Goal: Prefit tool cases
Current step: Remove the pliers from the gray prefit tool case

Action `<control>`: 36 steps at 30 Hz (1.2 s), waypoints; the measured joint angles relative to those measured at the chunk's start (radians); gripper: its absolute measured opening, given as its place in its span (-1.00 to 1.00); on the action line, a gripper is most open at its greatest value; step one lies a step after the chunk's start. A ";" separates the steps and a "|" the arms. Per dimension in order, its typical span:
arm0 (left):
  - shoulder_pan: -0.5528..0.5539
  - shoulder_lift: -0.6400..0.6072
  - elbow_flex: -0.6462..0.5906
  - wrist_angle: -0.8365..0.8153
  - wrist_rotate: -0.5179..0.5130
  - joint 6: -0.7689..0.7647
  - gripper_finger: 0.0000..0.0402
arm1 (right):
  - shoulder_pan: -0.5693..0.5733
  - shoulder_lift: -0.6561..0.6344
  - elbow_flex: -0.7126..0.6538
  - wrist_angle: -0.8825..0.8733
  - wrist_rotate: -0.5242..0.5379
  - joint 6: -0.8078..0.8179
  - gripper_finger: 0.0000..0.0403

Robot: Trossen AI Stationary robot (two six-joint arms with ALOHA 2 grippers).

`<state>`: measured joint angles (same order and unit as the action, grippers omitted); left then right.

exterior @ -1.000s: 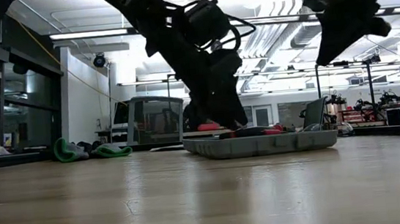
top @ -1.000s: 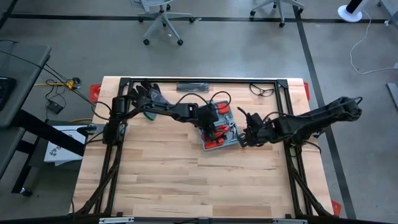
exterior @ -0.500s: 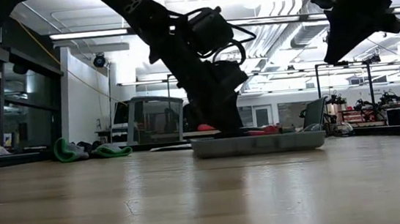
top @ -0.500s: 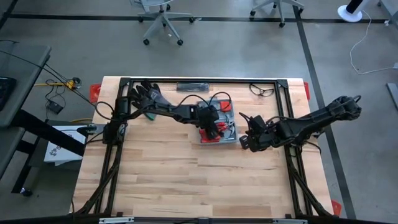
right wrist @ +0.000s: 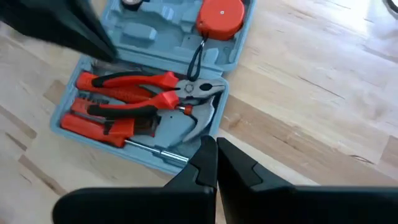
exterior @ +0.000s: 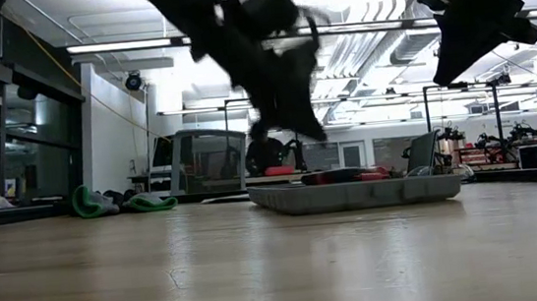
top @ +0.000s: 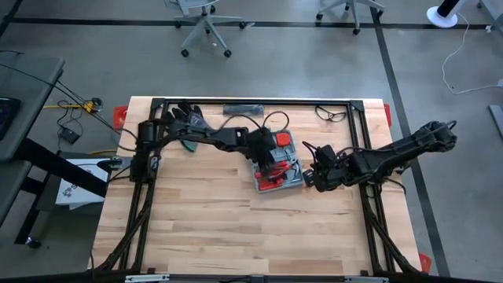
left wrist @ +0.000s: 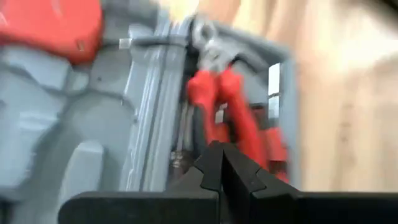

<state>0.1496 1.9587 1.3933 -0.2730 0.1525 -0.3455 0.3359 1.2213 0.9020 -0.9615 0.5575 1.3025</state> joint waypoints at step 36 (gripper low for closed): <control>-0.025 0.196 0.092 -0.024 -0.092 0.293 -0.15 | -0.015 0.000 0.000 0.000 -0.021 0.006 -1.00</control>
<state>0.1242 2.1545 1.4857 -0.2965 0.0608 -0.0528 0.3206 1.2217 0.9016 -0.9611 0.5365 1.3090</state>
